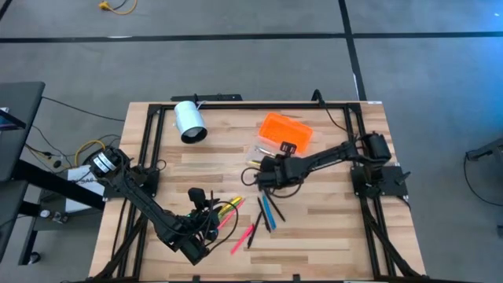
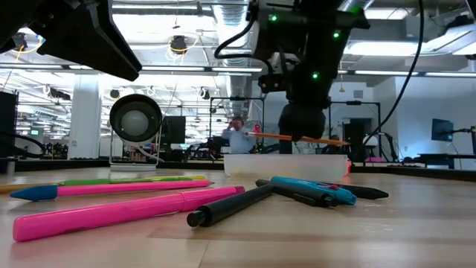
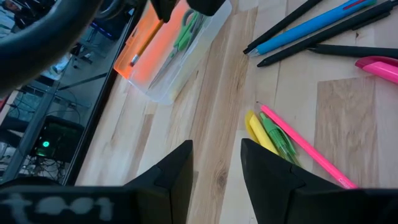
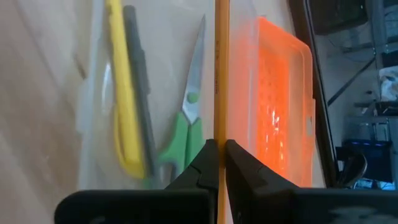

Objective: Pick & place school supplies into a supply box
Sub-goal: Put the orange pencil into the supply box, then put the yellow pencil into the supply box

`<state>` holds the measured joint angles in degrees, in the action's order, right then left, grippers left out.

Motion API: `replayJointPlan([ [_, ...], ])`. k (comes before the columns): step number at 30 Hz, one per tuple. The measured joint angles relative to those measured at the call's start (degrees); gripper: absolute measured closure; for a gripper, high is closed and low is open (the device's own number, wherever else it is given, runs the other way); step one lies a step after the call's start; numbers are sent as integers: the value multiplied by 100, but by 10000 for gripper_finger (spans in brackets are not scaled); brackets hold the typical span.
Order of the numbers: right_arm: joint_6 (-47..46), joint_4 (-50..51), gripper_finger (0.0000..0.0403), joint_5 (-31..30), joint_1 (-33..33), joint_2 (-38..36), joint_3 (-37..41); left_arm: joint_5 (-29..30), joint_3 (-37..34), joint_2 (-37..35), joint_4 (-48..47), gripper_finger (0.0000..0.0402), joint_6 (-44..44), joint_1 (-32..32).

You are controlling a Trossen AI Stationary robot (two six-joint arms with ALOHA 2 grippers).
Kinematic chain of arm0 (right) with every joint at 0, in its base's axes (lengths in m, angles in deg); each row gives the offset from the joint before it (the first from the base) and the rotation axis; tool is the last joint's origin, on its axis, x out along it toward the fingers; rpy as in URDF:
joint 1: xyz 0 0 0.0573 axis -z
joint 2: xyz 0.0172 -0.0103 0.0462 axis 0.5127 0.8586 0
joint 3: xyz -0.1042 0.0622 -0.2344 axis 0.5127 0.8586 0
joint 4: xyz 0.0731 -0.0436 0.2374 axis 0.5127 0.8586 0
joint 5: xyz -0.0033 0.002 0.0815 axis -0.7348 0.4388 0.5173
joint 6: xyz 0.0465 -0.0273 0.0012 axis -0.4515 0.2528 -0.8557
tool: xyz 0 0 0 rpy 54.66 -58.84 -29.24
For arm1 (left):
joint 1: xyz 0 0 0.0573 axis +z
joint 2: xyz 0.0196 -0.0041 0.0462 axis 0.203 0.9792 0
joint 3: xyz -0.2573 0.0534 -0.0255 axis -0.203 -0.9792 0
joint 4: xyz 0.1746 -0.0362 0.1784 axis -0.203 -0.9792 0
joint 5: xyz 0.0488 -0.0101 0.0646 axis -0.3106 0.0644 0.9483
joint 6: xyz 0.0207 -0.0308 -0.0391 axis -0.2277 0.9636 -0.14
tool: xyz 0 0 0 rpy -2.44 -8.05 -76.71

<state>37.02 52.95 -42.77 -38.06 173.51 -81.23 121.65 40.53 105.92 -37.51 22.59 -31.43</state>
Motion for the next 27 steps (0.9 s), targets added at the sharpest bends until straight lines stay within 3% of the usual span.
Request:
replayJointPlan([
  [15, 214, -317, 401, 147, 228, 0, 0, 1, 0, 0, -36, 274, -4, -1],
  [27, 254, -338, 342, 169, 329, 0, 0, 1, -2, 0, -32, 274, -2, -1],
])
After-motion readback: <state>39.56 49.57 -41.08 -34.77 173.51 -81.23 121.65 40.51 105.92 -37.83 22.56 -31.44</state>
